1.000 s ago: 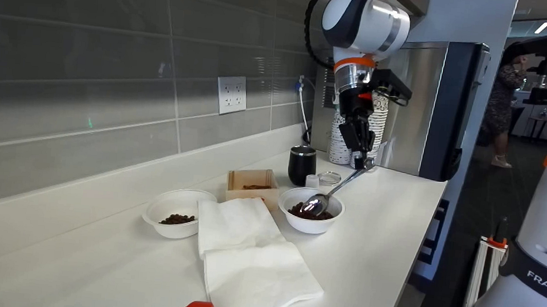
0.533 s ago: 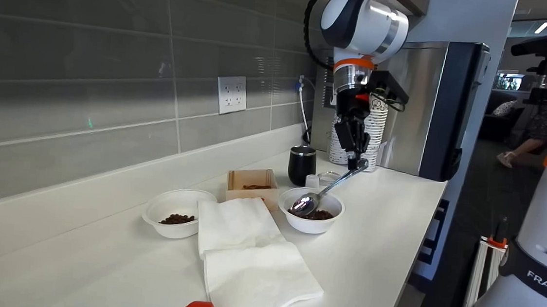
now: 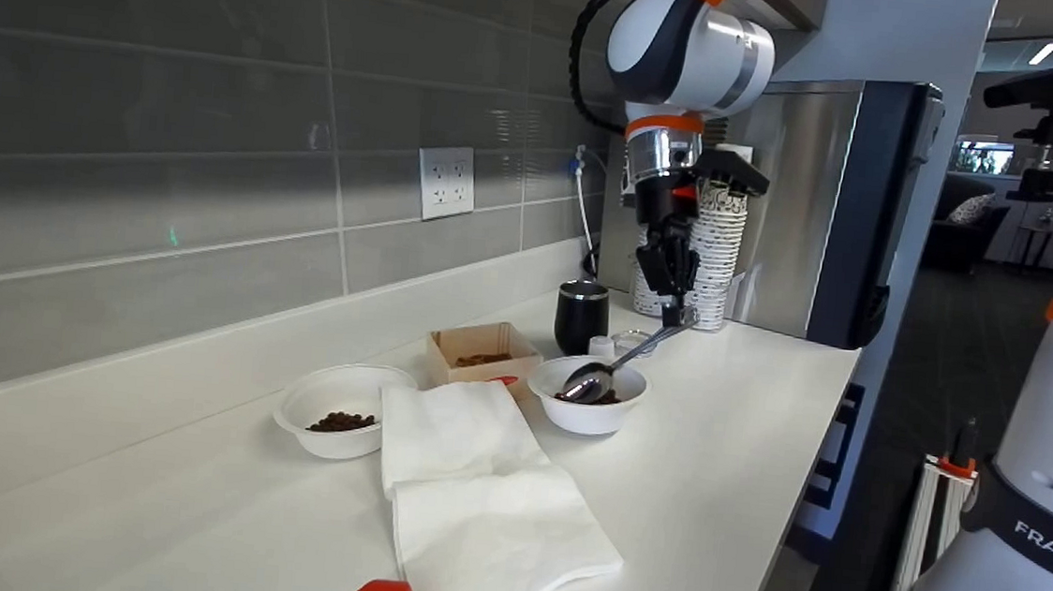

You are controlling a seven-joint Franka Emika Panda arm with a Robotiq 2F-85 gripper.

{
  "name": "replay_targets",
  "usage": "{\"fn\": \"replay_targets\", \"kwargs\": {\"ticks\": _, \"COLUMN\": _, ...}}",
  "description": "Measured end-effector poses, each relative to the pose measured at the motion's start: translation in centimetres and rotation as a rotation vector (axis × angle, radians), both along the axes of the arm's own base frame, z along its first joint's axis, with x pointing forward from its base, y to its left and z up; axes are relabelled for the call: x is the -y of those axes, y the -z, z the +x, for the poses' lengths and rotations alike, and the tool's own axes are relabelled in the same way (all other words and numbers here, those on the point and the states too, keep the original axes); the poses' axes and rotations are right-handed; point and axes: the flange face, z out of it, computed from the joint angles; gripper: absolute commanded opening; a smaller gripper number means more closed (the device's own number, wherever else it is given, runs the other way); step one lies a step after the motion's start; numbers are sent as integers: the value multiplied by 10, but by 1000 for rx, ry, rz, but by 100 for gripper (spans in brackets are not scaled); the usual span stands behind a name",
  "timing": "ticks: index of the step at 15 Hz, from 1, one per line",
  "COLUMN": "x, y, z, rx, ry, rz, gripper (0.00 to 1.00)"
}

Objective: Pick up the spoon and mix the objects in the white bowl

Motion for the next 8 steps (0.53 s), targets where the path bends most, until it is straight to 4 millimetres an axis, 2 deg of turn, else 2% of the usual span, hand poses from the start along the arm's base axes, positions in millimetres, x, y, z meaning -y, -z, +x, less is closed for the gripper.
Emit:
{"fn": "replay_targets", "kwargs": {"ticks": 3, "x": -3, "y": -4, "z": -1, "rx": -10, "ry": -22, "rz": -23, "gripper": 1}}
{"fn": "replay_targets", "kwargs": {"ticks": 8, "x": -20, "y": -2, "z": -15, "rx": -125, "ry": -112, "rz": 56, "gripper": 1}}
